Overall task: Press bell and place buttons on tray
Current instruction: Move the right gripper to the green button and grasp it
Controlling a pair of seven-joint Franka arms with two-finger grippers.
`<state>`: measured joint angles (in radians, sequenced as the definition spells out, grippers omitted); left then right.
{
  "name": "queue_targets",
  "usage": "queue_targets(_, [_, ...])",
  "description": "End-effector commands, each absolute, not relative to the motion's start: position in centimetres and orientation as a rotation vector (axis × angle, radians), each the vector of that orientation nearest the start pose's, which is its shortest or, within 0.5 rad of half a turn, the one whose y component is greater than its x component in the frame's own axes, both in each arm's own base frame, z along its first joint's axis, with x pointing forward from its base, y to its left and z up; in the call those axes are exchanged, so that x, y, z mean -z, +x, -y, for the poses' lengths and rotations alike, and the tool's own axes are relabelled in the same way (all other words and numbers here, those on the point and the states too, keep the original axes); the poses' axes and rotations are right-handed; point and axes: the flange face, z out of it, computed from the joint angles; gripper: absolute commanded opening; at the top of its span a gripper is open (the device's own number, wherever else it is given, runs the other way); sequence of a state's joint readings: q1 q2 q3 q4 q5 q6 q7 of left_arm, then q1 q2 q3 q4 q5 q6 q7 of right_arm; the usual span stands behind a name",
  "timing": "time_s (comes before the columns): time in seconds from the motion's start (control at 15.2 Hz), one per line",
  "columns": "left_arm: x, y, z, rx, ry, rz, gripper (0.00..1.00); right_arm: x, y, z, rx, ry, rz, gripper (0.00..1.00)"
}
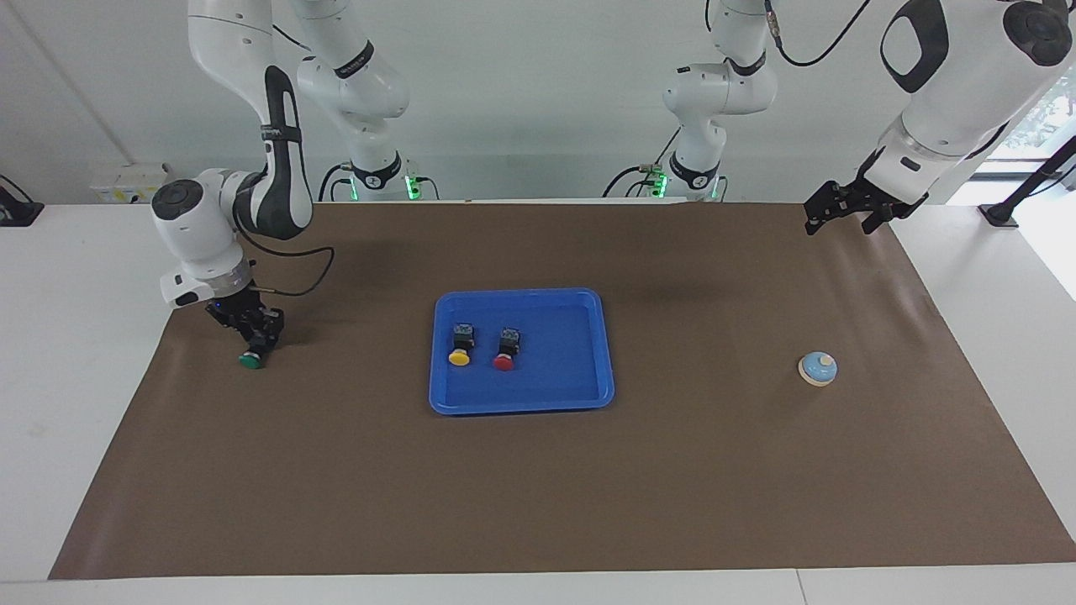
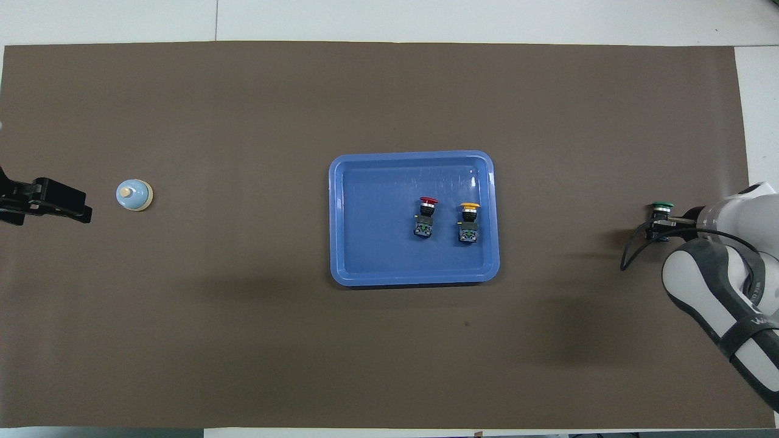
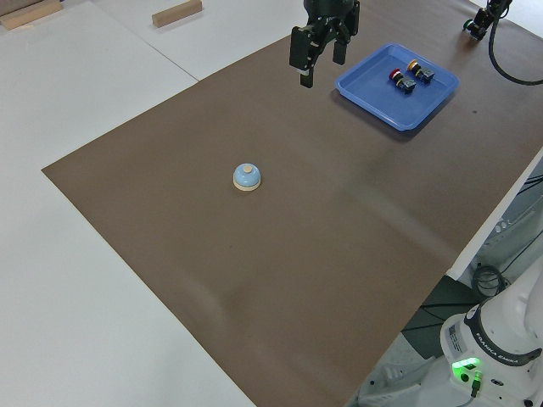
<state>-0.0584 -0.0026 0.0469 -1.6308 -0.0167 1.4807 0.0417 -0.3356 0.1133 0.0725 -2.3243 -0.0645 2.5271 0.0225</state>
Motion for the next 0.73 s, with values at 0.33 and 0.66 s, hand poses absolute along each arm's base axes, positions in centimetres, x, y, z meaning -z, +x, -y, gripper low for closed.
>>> queue_targets(0.33, [-59.4,53.3,0.7,-0.233,-3.157,-0.066,1.0,-35.1,54.4,10.6,0.039,-3.18,-0.239,0.0])
queue_targets(0.66, [-59.4,53.3,0.7,-0.233,-3.157,-0.066,1.0,-43.8,58.7,-2.1,-0.026,-3.194,-0.099,0.0])
